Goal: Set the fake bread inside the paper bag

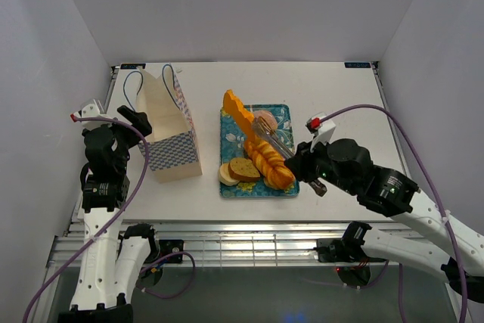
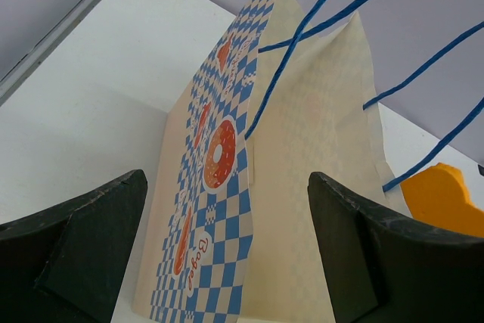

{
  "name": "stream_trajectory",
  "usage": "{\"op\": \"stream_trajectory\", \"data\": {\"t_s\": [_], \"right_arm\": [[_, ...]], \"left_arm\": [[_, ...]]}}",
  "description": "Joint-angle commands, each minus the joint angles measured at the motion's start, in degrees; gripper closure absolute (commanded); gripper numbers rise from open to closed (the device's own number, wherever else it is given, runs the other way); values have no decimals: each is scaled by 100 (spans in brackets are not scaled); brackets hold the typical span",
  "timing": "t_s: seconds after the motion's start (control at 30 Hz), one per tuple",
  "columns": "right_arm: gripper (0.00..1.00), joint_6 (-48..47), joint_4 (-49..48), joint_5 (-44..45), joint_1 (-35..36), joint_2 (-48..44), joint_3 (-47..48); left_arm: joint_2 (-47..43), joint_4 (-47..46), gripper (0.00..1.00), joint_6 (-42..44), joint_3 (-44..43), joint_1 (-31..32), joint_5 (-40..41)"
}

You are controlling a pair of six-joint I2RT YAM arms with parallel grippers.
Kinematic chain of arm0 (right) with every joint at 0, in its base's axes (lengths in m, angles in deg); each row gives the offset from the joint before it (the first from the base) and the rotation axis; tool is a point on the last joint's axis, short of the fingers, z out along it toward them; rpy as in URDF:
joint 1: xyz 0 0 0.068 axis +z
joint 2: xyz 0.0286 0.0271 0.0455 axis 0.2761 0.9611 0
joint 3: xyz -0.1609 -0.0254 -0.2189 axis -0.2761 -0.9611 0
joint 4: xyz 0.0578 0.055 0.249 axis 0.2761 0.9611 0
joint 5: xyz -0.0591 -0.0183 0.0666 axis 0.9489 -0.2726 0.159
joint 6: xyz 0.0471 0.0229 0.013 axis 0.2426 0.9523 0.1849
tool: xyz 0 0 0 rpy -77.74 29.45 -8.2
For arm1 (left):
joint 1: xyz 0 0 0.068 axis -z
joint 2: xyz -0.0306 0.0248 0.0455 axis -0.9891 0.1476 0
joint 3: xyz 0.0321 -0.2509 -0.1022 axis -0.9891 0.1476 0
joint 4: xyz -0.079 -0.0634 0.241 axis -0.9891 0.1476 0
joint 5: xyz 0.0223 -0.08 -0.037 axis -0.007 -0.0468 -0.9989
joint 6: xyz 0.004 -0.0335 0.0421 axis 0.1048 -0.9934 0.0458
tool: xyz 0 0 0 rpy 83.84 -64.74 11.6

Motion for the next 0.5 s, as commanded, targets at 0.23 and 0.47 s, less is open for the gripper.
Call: {"op": "stream_trajectory", "data": {"t_s": [0.23,0.47], "right_arm": [[88,-836,-451,-30,18,415,1511],[87,-1179,-750,-669,27,871,2329]], "left_arm": [[-237,71,3,-56,-54,-40,293],[-316,141,3,-74,-98,-40,486]]}}
